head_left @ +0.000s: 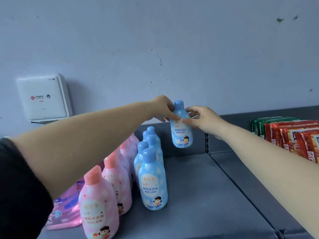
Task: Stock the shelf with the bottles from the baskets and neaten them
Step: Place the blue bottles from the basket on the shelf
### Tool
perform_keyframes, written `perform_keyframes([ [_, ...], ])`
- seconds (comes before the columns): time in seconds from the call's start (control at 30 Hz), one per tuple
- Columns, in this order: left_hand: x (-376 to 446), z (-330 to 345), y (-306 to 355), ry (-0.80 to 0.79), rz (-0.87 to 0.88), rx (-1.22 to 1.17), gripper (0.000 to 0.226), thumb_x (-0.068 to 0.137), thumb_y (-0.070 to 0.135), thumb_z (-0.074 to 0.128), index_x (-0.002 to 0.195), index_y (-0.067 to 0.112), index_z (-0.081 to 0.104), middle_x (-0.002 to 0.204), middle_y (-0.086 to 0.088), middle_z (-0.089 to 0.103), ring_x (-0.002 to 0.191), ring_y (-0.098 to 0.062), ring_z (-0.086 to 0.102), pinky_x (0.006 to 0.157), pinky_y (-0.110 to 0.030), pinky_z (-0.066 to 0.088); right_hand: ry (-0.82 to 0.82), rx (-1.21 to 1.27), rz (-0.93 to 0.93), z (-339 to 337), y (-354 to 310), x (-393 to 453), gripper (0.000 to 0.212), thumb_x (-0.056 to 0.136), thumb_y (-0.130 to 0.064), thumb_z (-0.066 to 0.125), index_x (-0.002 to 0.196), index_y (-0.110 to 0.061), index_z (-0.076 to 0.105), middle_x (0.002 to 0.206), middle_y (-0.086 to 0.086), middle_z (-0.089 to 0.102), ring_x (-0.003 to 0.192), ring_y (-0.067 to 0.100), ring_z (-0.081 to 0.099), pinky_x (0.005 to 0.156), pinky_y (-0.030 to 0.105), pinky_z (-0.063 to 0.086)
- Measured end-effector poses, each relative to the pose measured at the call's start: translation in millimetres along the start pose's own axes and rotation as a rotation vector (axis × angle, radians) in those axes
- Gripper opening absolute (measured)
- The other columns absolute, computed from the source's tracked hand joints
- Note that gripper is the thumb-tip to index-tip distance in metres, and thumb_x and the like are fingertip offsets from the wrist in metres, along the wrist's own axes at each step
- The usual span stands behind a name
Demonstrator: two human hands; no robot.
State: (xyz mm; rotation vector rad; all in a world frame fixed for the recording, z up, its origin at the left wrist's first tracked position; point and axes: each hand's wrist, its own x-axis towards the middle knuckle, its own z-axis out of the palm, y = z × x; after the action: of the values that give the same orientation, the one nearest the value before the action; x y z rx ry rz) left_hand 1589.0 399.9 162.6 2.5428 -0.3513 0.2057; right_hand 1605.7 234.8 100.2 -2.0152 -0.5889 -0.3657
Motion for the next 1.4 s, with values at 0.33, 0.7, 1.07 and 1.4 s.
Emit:
perform_keyframes([
  [0.33, 53.1, 17.4, -48.2, -0.049, -0.058, 0.149, 0.018, 0.080, 0.024, 0.073, 0.081, 0.009, 0.062, 0.068, -0.001, 0.058, 0.060, -0.010, 0.052, 0.054, -0.014, 0.045, -0.061, -0.026, 0.037, 35.2, 43.6, 36.7, 0.036, 0.083, -0.019, 0.070, 0.117, -0.014, 0.059, 0.106, 0.000, 0.061, 0.101, 0.019, 0.059, 0.087, 0.031, 0.049],
  [0.7, 72.8, 33.8, -72.0, -0.073, -0.071, 0.335, 0.041, 0.075, 0.034, 0.076, 0.101, 0.004, 0.067, 0.091, -0.003, 0.062, 0.082, -0.017, 0.053, 0.073, -0.026, 0.044, -0.067, -0.112, 0.024, 59.0, 69.5, 43.2, 0.039, 0.084, -0.020, 0.069, 0.121, -0.014, 0.057, 0.099, -0.005, 0.056, 0.091, 0.010, 0.053, 0.068, 0.007, 0.039],
  [1.07, 73.2, 43.9, -73.4, -0.146, -0.045, 0.408, 0.032, 0.077, 0.033, 0.075, 0.091, 0.007, 0.062, 0.085, -0.005, 0.062, 0.073, -0.017, 0.053, 0.056, -0.020, 0.040, -0.112, -0.144, 0.075, 61.5, 78.1, 40.2, 0.045, 0.080, -0.020, 0.072, 0.122, -0.016, 0.057, 0.100, -0.003, 0.059, 0.090, 0.012, 0.056, 0.085, 0.026, 0.047],
  [1.4, 60.3, 33.9, -47.0, -0.214, -0.081, 0.542, 0.027, 0.086, 0.033, 0.065, 0.068, 0.014, 0.058, 0.063, 0.006, 0.059, 0.055, -0.004, 0.050, 0.053, -0.017, 0.037, -0.136, -0.320, 0.076, 56.1, 68.0, 36.8, 0.040, 0.086, -0.021, 0.065, 0.125, -0.013, 0.058, 0.096, 0.002, 0.060, 0.079, 0.014, 0.054, 0.082, 0.030, 0.047],
])
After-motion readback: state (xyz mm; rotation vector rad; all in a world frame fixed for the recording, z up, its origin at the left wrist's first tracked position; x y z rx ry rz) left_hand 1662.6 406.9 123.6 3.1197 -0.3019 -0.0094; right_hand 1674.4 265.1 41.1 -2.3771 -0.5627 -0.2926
